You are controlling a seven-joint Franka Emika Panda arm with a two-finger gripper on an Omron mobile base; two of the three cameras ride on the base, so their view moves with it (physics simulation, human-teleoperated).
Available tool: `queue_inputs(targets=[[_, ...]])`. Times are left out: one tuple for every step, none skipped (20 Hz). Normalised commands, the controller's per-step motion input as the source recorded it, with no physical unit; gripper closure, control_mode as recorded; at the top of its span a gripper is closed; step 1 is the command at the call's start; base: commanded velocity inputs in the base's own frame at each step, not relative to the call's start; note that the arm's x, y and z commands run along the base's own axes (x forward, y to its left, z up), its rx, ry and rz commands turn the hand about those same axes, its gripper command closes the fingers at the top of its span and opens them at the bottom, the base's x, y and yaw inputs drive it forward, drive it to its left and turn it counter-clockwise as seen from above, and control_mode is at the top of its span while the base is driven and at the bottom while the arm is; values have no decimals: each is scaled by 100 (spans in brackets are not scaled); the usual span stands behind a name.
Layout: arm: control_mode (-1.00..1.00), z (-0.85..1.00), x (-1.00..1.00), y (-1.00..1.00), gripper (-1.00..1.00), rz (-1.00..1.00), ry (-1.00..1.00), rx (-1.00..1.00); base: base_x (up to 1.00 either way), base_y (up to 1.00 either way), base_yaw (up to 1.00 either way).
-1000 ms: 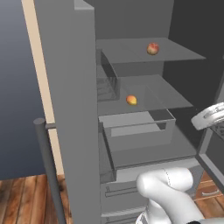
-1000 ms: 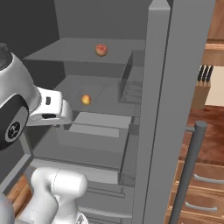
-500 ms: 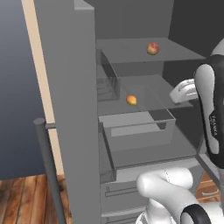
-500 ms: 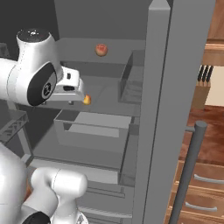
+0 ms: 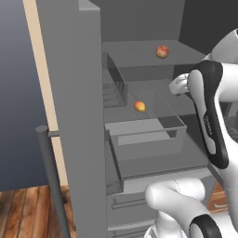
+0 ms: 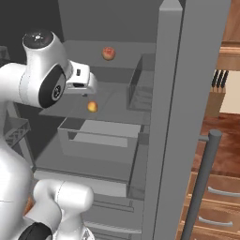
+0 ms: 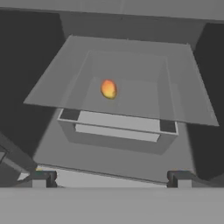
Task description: Retrieve the peach and mango from the fridge and place them into the bowl on the dining table.
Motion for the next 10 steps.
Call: queue_inputs(targets=[[-100, 49, 22, 0, -100, -13, -10, 0, 0, 0, 0], [-100, 52, 20, 0, -100, -13, -8, 0, 0, 0, 0], [-100, 57, 24, 0, -100, -15, -4, 0, 0, 0, 0], [-100, 59, 24, 0, -100, -15, -2, 0, 0, 0, 0], [-100, 59, 24, 0, -100, -15, -1, 0, 0, 0, 0], [-100, 56, 25, 0, -100, -15, -1, 1, 0, 0, 0], [-100, 49, 29, 0, -100, -17, 0, 1, 0, 0, 0], [-100, 37, 37, 0, -100, -17, 0, 2, 0, 0, 0], [-100, 29, 39, 0, -100, -16, -3, 3, 0, 0, 0], [-100, 22, 44, 0, -100, -15, -9, 2, 0, 0, 0]])
